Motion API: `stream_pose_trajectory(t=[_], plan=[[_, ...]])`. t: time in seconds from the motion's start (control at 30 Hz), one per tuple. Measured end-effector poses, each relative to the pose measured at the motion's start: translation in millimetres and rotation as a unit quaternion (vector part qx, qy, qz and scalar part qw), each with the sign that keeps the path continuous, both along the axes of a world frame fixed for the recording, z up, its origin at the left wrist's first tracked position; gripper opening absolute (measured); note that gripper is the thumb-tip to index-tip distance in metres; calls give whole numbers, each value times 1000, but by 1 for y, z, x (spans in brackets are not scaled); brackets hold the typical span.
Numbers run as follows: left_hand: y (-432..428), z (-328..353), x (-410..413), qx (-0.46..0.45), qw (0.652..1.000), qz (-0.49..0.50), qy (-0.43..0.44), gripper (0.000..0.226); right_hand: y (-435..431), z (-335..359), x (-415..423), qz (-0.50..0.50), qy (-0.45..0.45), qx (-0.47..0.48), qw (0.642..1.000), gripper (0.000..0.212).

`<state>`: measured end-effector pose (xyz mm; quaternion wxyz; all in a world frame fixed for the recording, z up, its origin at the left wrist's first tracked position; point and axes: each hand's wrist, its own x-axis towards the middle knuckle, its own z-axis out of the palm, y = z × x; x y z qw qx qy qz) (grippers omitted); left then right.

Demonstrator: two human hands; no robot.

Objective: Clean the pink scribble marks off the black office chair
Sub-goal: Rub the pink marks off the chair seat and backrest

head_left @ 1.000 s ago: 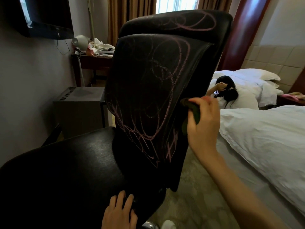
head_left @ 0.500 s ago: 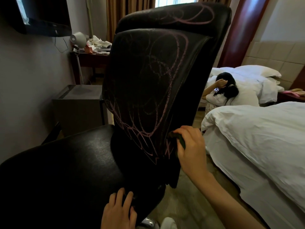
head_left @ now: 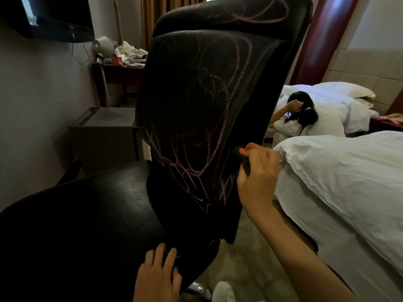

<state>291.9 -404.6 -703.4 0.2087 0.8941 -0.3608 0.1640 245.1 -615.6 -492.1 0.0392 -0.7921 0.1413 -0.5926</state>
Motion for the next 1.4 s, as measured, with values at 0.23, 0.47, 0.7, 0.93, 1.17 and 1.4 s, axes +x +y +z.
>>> stream_pose_trajectory(t=[0.23,0.47,0.7,0.93,1.17,1.4], plan=[[0,0,-3,1,1000,-4,11,45,9,-62,-16,20,86,34,995,20],[1,3,-4,8,1000,-5,20,46,11,5,-26,22,-10,98,995,24],[2,6,-6,15,999,-4,35,44,3,17,2,-30,-19,70,997,23],[2,9,-11,35,999,24,34,47,17,-88,-9,-33,55,118,991,28],[5,14,-13,40,998,13,48,47,18,-99,-28,6,118,158,980,26],[4,17,-14,58,996,20,61,47,17,18,-14,29,-41,85,995,21]])
